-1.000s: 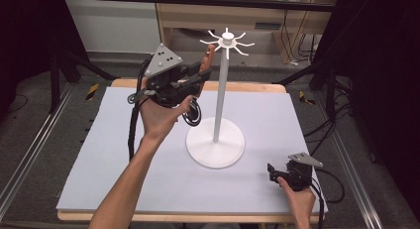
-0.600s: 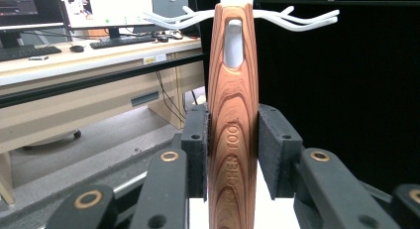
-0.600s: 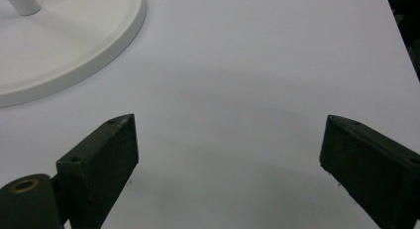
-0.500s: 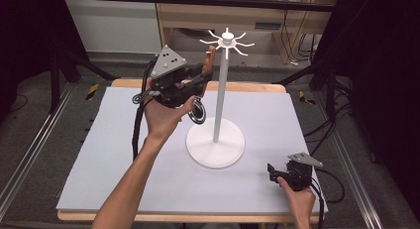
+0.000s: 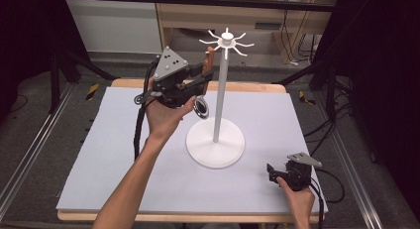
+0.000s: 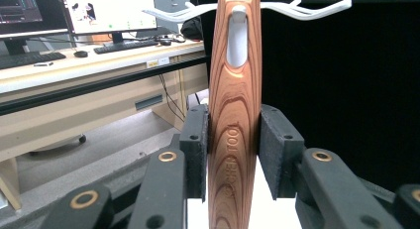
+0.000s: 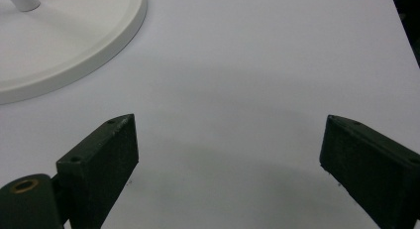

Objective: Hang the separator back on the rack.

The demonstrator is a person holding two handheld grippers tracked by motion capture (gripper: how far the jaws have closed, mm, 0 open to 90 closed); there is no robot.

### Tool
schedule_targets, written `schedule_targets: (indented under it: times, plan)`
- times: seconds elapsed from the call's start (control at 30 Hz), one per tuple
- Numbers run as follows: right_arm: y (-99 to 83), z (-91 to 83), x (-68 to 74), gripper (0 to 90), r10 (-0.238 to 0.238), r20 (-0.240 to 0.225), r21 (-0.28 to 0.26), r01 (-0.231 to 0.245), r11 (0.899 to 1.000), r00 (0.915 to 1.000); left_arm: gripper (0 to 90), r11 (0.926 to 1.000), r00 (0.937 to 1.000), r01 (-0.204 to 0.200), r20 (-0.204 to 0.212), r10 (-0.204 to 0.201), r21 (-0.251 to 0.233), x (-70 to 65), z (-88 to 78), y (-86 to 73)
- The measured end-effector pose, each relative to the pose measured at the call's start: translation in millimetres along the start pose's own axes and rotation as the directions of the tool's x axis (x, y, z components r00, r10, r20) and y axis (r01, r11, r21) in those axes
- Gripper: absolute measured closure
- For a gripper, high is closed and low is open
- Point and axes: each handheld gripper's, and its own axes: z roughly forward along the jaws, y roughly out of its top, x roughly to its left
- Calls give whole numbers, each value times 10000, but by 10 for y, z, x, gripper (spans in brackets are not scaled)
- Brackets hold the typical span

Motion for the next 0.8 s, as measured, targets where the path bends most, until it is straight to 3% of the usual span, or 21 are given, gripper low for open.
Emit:
schedule_targets:
  times: [0.4, 0.7, 0.8]
  plan:
    - [3, 8, 2, 85, 55, -12, 16, -55, 10000, 10000, 560, 9997, 9999, -140, -67, 141, 176, 28, -3, 1]
    - [1, 6, -5, 85, -14, 28, 12, 14, 10000, 10000, 497, 9995, 9993, -285, -218, 289, 155, 81, -229, -30]
    - [0, 3, -5, 85, -8, 33, -3, 8, 10000, 10000, 470, 9988, 9990, -339, -280, 350, 365, 125, -348, -107]
